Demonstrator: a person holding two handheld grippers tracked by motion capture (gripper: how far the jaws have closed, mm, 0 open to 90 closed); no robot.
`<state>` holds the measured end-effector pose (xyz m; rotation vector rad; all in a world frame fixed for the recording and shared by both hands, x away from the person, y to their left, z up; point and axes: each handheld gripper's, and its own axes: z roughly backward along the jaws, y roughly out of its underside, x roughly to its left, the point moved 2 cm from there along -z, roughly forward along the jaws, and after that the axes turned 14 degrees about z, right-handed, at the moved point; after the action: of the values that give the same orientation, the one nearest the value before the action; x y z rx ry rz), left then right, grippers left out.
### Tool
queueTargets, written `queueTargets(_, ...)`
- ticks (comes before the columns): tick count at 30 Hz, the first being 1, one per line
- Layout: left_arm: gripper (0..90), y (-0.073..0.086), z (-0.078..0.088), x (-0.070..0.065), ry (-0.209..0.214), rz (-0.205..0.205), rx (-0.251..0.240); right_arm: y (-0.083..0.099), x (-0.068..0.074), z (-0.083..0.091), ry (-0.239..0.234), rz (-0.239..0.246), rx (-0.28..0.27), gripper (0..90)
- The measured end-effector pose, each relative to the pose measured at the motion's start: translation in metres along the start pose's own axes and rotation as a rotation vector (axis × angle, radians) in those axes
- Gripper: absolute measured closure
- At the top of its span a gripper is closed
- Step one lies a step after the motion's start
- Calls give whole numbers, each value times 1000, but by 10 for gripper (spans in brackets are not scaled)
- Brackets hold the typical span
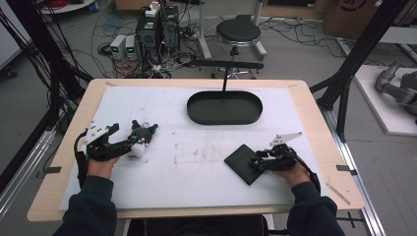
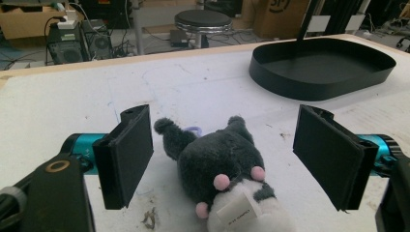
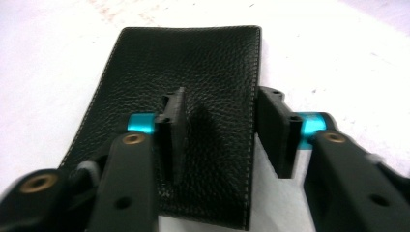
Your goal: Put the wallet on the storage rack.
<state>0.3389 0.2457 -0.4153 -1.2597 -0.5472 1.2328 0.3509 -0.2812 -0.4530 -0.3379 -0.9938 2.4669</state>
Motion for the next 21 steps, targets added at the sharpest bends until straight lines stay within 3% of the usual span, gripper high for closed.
queueTargets(1,219,0,0,0,0,0,0,-1,1,2,14,9,-5,768)
queueTargets(3,220,0,-1,0,0,4,-1,-2,0,4,34,21,-6,828)
queueTargets(11,221,0,0,1,-5,6,2,-5,0,13,34,12,-50,890)
queueTargets(16,222,0,0,2,-7,7,1,-11,-6,35,113,-10,-127,893)
queueTargets(21,222,0,0,3,-9,8,4,-16,-14,62,247,-3,-161,895)
